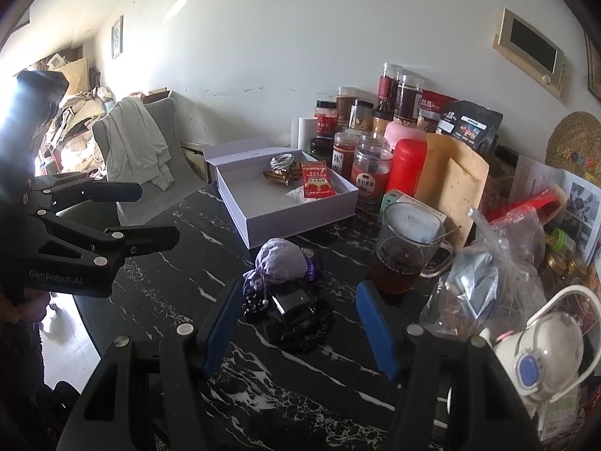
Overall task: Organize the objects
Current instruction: 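Close left tool on the lavender pouch while right tool grasps the grey translucent case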
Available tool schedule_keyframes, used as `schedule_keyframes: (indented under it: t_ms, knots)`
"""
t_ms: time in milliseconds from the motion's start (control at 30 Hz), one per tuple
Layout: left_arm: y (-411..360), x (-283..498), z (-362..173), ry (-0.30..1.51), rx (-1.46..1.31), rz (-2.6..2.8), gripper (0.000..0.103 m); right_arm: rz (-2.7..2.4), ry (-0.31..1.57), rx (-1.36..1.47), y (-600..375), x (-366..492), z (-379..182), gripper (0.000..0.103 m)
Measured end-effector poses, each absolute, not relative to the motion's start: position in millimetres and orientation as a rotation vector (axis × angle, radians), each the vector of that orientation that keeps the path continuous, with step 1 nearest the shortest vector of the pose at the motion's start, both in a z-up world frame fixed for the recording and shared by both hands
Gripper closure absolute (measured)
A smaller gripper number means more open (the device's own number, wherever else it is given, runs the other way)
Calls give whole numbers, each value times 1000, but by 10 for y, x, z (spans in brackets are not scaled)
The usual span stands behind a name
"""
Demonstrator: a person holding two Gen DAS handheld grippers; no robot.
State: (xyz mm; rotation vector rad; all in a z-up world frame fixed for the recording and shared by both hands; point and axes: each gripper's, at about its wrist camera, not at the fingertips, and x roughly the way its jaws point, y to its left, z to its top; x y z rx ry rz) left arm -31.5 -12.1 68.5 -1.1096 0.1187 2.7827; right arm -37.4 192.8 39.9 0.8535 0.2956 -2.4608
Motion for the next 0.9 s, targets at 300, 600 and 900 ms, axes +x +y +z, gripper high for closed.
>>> schedule_keyframes:
  t_ms: [300, 600, 900]
  knots:
    - [-43, -506, 269, 141, -1188, 2706, 20, -2413, 295, 951, 1901, -527, 25, 40]
    - [20, -835, 28, 155, -1243, 2663, 20, -2364, 290, 1013, 1866, -746, -236, 40]
    - [54, -1205, -153, 163, -1296, 2611, 20, -2304, 316, 1055, 1733, -974, -445, 40]
